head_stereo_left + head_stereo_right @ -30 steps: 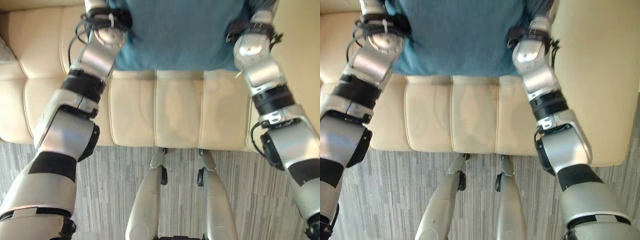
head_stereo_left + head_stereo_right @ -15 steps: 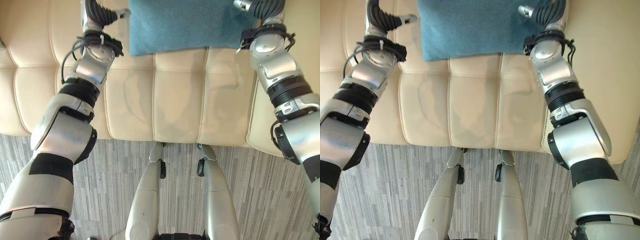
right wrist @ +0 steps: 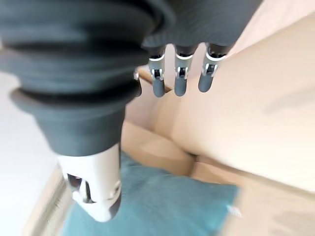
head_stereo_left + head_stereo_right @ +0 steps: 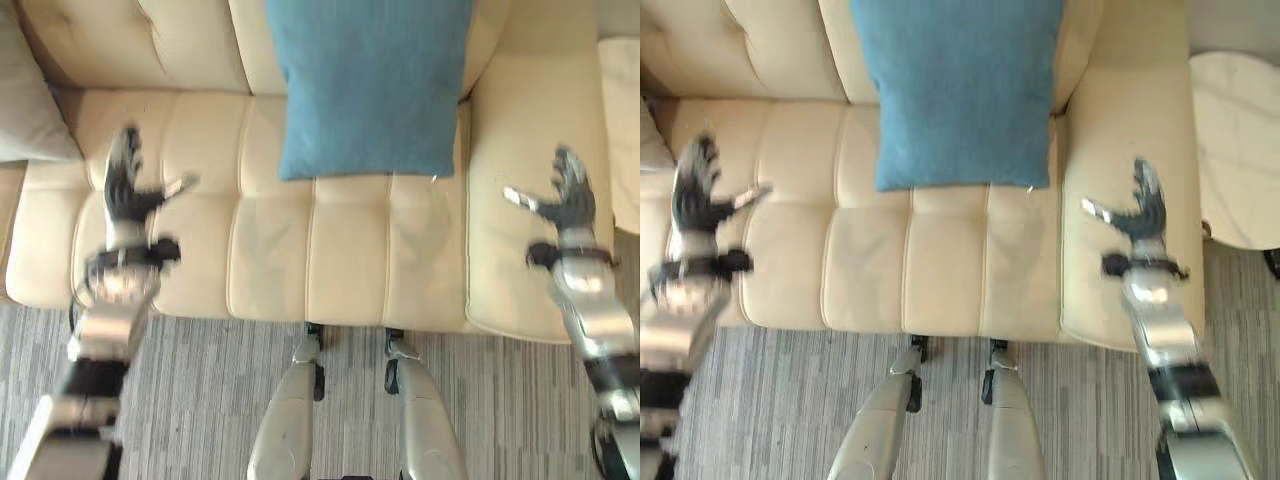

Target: Pick up all the scattered cushions and arrange them neatly on the sofa.

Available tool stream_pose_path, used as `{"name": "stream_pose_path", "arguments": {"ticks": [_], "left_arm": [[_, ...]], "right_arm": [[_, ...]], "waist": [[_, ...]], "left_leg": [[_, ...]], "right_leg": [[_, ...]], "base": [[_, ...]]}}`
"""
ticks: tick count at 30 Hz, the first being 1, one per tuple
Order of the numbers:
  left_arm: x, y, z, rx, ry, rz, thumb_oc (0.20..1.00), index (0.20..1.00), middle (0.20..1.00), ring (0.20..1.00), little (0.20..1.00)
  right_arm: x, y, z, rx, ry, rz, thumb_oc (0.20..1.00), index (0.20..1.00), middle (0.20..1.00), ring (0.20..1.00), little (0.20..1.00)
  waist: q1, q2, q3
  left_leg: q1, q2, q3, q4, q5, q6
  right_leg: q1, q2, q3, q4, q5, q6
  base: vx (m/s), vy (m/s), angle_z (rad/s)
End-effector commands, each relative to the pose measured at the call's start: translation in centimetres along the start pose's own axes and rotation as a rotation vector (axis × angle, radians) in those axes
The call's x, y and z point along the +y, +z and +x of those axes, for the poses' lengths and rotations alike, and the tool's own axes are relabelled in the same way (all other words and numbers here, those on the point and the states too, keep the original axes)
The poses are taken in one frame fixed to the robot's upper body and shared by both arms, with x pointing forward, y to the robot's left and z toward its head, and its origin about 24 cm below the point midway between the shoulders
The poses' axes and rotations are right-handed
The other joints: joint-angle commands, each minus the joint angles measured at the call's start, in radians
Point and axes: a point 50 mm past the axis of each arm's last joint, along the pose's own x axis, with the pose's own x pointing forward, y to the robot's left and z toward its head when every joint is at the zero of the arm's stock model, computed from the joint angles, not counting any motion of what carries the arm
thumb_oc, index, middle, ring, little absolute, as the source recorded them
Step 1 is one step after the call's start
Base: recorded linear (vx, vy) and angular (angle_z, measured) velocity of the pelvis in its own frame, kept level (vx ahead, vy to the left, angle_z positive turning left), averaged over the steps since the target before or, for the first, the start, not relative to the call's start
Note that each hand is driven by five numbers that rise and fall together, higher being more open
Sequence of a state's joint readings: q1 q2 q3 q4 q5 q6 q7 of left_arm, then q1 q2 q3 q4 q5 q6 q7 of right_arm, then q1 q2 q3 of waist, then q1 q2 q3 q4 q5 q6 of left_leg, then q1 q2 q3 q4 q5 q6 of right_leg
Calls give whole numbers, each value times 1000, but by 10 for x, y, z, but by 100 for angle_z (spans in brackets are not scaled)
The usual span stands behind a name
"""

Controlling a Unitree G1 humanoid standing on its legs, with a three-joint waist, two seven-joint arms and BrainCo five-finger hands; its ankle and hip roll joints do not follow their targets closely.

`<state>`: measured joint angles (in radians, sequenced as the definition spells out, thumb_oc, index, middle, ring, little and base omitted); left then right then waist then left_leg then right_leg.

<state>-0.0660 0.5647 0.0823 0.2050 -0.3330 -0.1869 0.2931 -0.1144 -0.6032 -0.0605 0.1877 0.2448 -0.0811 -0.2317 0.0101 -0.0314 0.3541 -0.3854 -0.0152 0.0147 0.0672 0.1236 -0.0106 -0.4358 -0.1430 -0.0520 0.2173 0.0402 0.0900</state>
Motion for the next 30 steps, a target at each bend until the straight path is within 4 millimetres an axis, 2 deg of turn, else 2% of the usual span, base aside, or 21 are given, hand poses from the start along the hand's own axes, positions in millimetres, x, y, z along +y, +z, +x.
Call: {"name": "stream_pose_path", "arguments": {"ticks": [1,2,5,6,7,9,10,11,14,16,17,18,19,21,22,23,24,25,26,27,30], "left_arm": [[-11,-3,7,2,-84,-7,1000,1000,1000,1000,1000],[4,-42,-24,172,-83,39,1000,1000,1000,1000,1000],[16,-95,-74,440,-91,74,1000,1000,1000,1000,1000],[17,-106,-88,505,-96,80,1000,1000,1000,1000,1000],[17,-106,-88,505,-96,80,1000,1000,1000,1000,1000],[19,-124,-110,614,-103,101,1000,1000,1000,1000,1000],[16,-138,-129,696,-122,112,1000,1000,1000,1000,1000],[18,-143,-138,732,-128,127,1000,1000,1000,1000,1000],[14,-149,-147,762,-170,177,1000,1000,1000,1000,1000],[14,-148,-145,755,-172,188,1000,1000,1000,1000,1000],[11,-148,-140,745,-176,193,1000,1000,1000,1000,1000],[10,-147,-134,728,-173,210,1000,1000,1000,1000,1000],[10,-147,-132,725,-171,213,1000,1000,1000,1000,1000],[10,-147,-132,725,-171,213,1000,1000,1000,1000,1000],[11,-148,-133,730,-167,229,1000,1000,1000,1000,1000],[9,-148,-134,730,-160,216,1000,1000,1000,1000,1000],[6,-149,-133,729,-151,206,1000,1000,1000,1000,1000],[4,-149,-132,728,-155,218,1000,1000,1000,1000,1000],[4,-149,-132,727,-155,218,1000,1000,1000,1000,1000],[1,-147,-128,711,-150,205,1000,1000,1000,1000,1000],[-9,-143,-120,678,-171,187,1000,1000,1000,1000,1000]], "right_arm": [[10,12,9,-86,94,-36,1000,1000,1000,1000,1000],[5,-28,-18,73,123,-101,1000,1000,1000,1000,1000],[5,-76,-54,279,156,-133,1000,1000,1000,1000,1000],[8,-85,-62,319,165,-125,1000,1000,1000,1000,1000],[8,-86,-62,319,165,-125,1000,1000,1000,1000,1000],[11,-108,-79,430,167,-126,1000,1000,1000,1000,1000],[18,-125,-94,518,167,-91,1000,1000,1000,1000,1000],[19,-132,-101,557,181,-98,1000,1000,1000,1000,1000],[24,-142,-110,611,195,-101,1000,1000,1000,1000,1000],[26,-143,-111,618,192,-92,1000,1000,1000,1000,1000],[30,-145,-112,631,185,-79,1000,1000,1000,1000,1000],[35,-146,-113,638,187,-61,1000,1000,1000,1000,1000],[39,-150,-116,658,196,-63,1000,1000,1000,1000,1000],[39,-150,-116,657,196,-63,1000,1000,1000,1000,1000],[39,-153,-120,672,187,-64,1000,1000,1000,1000,1000],[40,-152,-121,670,191,-64,1000,1000,1000,1000,1000],[44,-154,-121,683,188,-54,1000,1000,1000,1000,1000],[45,-154,-120,687,190,-46,1000,1000,1000,1000,1000],[45,-154,-120,686,189,-46,1000,1000,1000,1000,1000],[44,-150,-114,661,178,-49,1000,1000,1000,1000,1000],[40,-148,-108,644,170,-60,1000,1000,1000,1000,1000]], "waist": [[5,-20,-60],[0,-21,-85],[-8,-20,-127],[-10,-20,-141],[-10,-20,-140],[-14,-19,-162],[-17,-18,-182],[-16,-19,-189],[-19,-12,-199],[-20,-10,-191],[-20,-5,-182],[-20,12,-167],[-14,18,-178],[-13,20,-181],[0,15,-201],[10,9,-205],[25,-11,-210],[27,-17,-207],[26,-17,-209],[30,-19,-194],[31,-9,-168]], "left_leg": [[32,-52,7,23,-124,-13],[78,-46,12,21,-137,-11],[142,-41,22,11,-149,-3],[157,-40,28,8,-150,1],[158,-40,28,7,-150,1],[192,-37,39,3,-157,6],[226,-37,50,-9,-164,13],[244,-35,57,-19,-165,15],[287,-33,75,-64,-155,21],[294,-29,79,-72,-145,21],[290,-22,77,-76,-130,21],[283,-6,68,-81,-97,22],[283,0,62,-97,-80,21],[279,2,63,-97,-79,20],[263,2,57,-98,-67,19],[253,1,52,-97,-58,12],[222,-8,52,-91,-36,-1],[187,-8,49,-87,-16,-9],[185,-8,48,-86,-16,-9],[139,0,50,-76,15,-36],[75,2,47,-48,40,-74]], "right_leg": [[97,16,-36,-121,1,52],[147,14,-44,-126,-9,58],[206,18,-45,-141,-10,65],[218,18,-40,-147,-6,65],[218,18,-40,-147,-6,65],[248,19,-33,-158,-3,69],[267,19,-23,-169,6,77],[277,20,-18,-175,9,79],[275,26,-3,-163,23,94],[264,29,0,-133,27,98],[256,40,0,-88,15,100],[253,73,8,56,-56,85],[276,93,18,126,-104,64],[273,94,18,123,-100,64],[323,108,38,170,-116,53],[350,122,47,136,-145,37],[405,135,51,8,-192,10],[419,151,69,-63,-193,-3],[420,151,68,-67,-191,-3],[414,166,71,-111,-181,-13],[389,177,50,-156,-153,-22]], "base": [[69,26,-4],[73,41,-6],[83,58,-12],[35,55,-16],[33,53,-17],[16,90,-17],[20,121,-15],[1,126,-23],[-67,71,-44],[-134,17,-32],[-301,20,-25],[-409,-14,-10],[-315,-16,-1],[-105,-57,25],[-154,-151,23],[-236,-257,13],[-241,-254,4],[-178,-182,8],[-235,-162,19],[-197,-113,25],[-324,-104,11]]}}
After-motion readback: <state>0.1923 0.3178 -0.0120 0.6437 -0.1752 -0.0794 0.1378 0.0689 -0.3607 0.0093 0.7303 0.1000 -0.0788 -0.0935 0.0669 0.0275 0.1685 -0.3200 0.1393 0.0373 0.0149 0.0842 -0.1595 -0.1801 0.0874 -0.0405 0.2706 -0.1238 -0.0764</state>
